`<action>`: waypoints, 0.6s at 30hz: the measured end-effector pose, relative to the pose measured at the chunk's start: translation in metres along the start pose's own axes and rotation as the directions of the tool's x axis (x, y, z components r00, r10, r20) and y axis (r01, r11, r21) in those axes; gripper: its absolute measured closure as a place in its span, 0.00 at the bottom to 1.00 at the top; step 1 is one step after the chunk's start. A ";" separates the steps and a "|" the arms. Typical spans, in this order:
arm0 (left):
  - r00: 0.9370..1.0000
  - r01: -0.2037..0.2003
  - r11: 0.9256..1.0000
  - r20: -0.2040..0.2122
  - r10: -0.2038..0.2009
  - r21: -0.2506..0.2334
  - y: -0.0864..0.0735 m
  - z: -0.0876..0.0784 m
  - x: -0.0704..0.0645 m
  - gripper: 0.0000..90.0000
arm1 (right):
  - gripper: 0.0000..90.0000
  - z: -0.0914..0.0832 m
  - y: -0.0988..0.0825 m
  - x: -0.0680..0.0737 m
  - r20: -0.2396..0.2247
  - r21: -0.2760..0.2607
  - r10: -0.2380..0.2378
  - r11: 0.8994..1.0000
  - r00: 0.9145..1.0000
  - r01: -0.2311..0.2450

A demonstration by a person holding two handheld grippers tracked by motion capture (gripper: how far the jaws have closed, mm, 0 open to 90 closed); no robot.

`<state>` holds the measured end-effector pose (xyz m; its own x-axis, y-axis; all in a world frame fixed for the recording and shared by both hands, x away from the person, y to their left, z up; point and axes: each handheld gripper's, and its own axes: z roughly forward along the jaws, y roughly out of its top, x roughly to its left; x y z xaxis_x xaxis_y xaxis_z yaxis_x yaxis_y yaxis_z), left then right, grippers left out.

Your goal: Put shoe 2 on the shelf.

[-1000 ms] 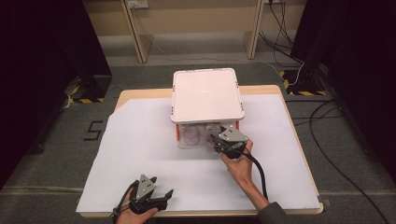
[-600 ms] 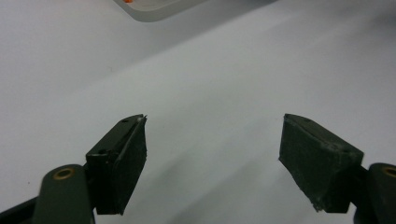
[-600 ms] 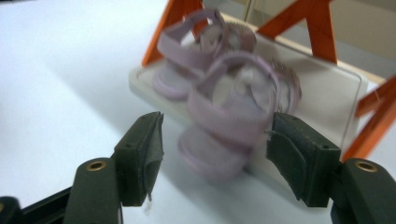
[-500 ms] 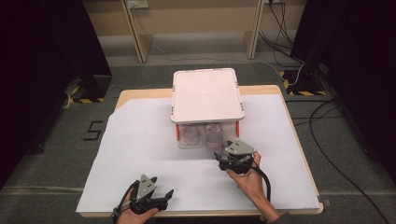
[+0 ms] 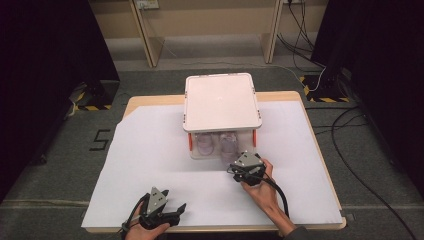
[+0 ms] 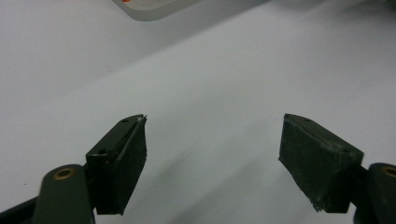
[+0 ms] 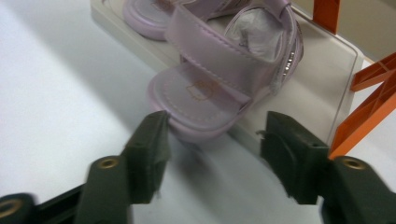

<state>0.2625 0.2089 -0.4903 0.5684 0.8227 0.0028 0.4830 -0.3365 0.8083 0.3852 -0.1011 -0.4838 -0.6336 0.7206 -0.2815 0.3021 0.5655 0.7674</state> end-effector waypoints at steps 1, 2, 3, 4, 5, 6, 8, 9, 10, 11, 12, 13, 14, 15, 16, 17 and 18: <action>1.000 0.001 1.000 -0.001 -0.001 -0.001 0.000 0.000 0.000 0.25 | 0.48 0.000 0.001 0.000 0.000 0.001 0.001 1.000 1.000 -0.001; 1.000 0.002 1.000 -0.003 -0.002 0.000 0.000 0.000 0.001 0.25 | 0.49 0.000 0.002 0.000 0.006 -0.005 -0.011 1.000 1.000 0.011; 1.000 0.003 1.000 -0.002 -0.003 0.001 0.000 0.000 0.001 0.25 | 0.50 0.001 0.003 0.000 0.022 -0.012 -0.028 1.000 0.999 0.028; 1.000 0.004 1.000 -0.001 -0.004 0.002 0.000 0.001 0.000 0.25 | 0.50 0.002 0.003 0.000 0.030 -0.010 -0.031 0.999 0.999 0.032; 1.000 0.000 1.000 0.000 0.000 0.006 0.000 0.001 0.000 0.25 | 0.50 0.003 0.005 -0.001 0.035 -0.010 -0.028 1.000 0.999 0.028; 1.000 -0.002 1.000 -0.001 0.002 0.009 0.000 0.001 0.000 0.25 | 0.50 0.005 0.006 -0.002 0.040 -0.013 -0.019 1.000 0.999 0.020; 1.000 0.000 1.000 0.001 0.000 0.009 0.000 0.002 -0.001 0.25 | 0.50 0.009 0.008 -0.005 0.049 -0.021 -0.026 0.999 0.998 0.027; 1.000 -0.001 1.000 0.001 0.001 0.010 0.000 0.002 -0.001 0.25 | 0.50 0.012 0.009 -0.006 0.054 -0.021 -0.015 1.000 0.998 0.016; 1.000 -0.001 1.000 0.001 0.001 0.011 0.000 0.002 -0.001 0.25 | 0.50 0.014 0.010 -0.007 0.055 -0.023 -0.026 0.999 0.998 0.027; 1.000 -0.001 1.000 0.001 0.001 0.011 0.000 0.002 -0.001 0.25 | 0.50 0.017 0.011 -0.008 0.056 -0.027 -0.018 0.999 0.998 0.019; 1.000 -0.001 1.000 0.001 0.001 0.010 -0.001 0.002 -0.001 0.25 | 0.50 0.019 0.011 -0.009 0.055 -0.026 -0.014 1.000 0.998 0.016; 1.000 -0.001 1.000 0.001 0.001 0.010 -0.001 0.002 0.000 0.25 | 0.50 0.021 0.012 -0.009 0.062 -0.024 -0.008 1.000 0.998 0.010; 1.000 0.001 1.000 0.001 -0.001 0.008 -0.001 0.002 0.000 0.25 | 0.50 0.023 0.014 -0.010 0.063 -0.024 -0.011 1.000 0.998 0.012; 1.000 0.002 1.000 0.001 -0.002 0.007 -0.001 0.002 0.000 0.25 | 0.50 0.025 0.015 -0.011 0.066 -0.023 -0.007 1.000 0.998 0.009; 1.000 0.003 1.000 0.001 -0.003 0.007 -0.001 0.002 0.000 0.25 | 0.50 0.027 0.016 -0.012 0.067 -0.021 -0.006 1.000 0.998 0.007; 1.000 0.002 1.000 0.001 -0.002 0.007 -0.001 0.002 0.000 0.25 | 0.50 0.029 0.017 -0.013 0.067 -0.022 0.004 1.000 0.998 -0.002; 1.000 0.002 1.000 0.000 -0.002 0.008 -0.001 0.002 0.000 0.25 | 0.50 0.032 0.018 -0.014 0.067 -0.028 0.013 1.000 0.998 -0.011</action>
<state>0.2634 0.2082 -0.4923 0.5671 0.8237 0.0010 0.4899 -0.3383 0.8035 0.4223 -0.0881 -0.4849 -0.5802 0.7532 -0.3099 0.2887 0.5459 0.7865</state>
